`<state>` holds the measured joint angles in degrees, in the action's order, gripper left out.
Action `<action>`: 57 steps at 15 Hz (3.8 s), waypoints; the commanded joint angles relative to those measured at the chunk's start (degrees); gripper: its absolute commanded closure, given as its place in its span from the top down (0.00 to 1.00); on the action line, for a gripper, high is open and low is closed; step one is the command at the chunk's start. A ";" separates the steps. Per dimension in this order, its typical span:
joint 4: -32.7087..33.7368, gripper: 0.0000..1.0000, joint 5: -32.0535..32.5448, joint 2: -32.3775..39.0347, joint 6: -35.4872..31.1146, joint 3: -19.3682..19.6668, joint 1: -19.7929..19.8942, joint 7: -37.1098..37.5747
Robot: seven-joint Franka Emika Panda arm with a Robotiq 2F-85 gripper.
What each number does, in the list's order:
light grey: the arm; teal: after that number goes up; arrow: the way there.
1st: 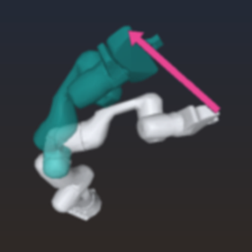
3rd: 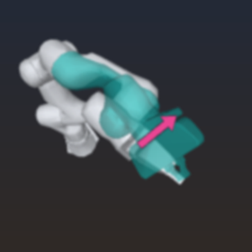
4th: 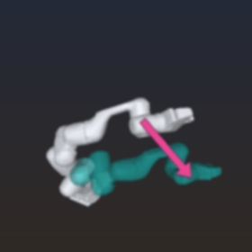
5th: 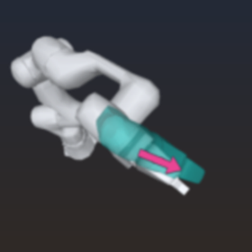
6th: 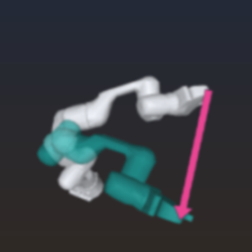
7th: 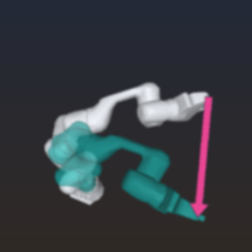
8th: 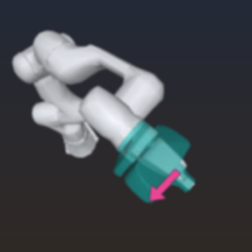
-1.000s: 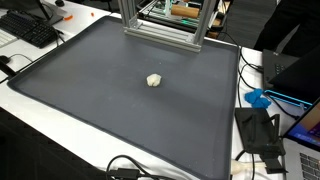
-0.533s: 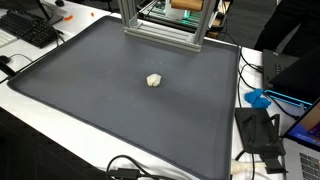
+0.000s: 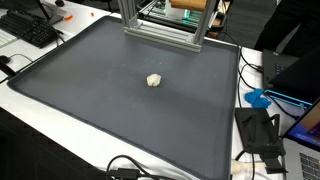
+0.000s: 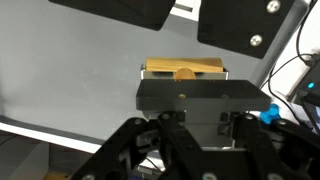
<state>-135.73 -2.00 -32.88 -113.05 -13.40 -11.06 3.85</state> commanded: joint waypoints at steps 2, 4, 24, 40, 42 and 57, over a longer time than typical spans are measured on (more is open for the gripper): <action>4.67 0.22 2.02 6.38 -3.53 -0.26 0.12 -0.63; 6.10 0.22 3.42 8.58 -4.23 -0.61 0.09 -0.67; 11.38 0.22 12.43 22.92 -15.29 -3.67 4.04 24.05; 23.06 0.22 18.18 40.39 -14.40 3.27 1.31 56.72; 23.36 0.22 18.22 41.47 -14.42 4.25 0.97 59.14; 21.79 0.22 13.71 44.17 -15.45 6.29 0.28 64.16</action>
<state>-113.10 14.07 11.55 -128.10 -7.75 -9.90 68.18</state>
